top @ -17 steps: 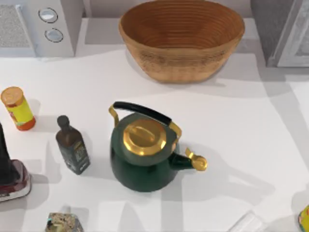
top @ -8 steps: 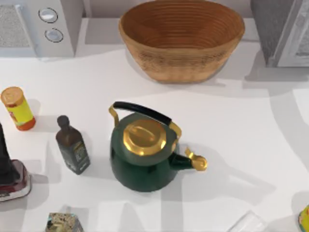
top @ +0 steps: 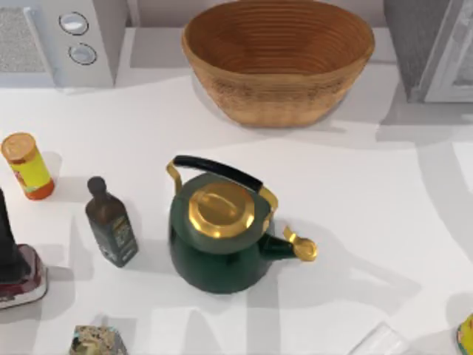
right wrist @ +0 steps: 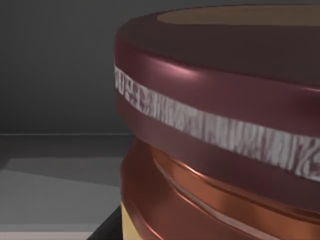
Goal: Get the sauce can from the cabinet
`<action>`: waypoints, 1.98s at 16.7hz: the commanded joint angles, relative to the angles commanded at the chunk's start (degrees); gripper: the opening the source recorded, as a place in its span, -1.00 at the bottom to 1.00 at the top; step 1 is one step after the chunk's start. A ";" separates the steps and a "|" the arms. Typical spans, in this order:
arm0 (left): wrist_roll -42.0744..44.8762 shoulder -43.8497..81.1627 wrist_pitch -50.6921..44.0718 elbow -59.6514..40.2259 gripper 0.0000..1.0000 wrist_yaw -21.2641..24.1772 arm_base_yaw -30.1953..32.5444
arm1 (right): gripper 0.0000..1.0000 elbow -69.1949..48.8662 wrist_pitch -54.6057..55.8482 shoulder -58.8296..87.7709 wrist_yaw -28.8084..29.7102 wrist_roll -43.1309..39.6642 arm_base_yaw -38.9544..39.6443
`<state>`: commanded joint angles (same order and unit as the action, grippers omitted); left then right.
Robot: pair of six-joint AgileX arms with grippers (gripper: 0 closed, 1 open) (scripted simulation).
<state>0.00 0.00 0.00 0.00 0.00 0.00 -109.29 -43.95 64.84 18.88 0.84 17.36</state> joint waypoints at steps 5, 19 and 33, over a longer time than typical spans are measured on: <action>0.00 0.00 0.00 0.00 1.00 0.00 0.00 | -1.00 21.07 8.31 -12.24 -3.53 -0.15 -3.27; 0.00 0.00 0.00 0.00 1.00 0.00 0.00 | -1.00 101.47 39.66 -58.47 -17.10 -0.74 -15.52; 0.00 0.00 0.00 0.00 1.00 0.00 0.00 | -1.00 108.60 49.65 -58.60 -22.02 -0.67 -18.35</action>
<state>0.00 0.00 0.00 0.00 0.00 0.00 -0.69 5.69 6.25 -3.14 0.17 -0.99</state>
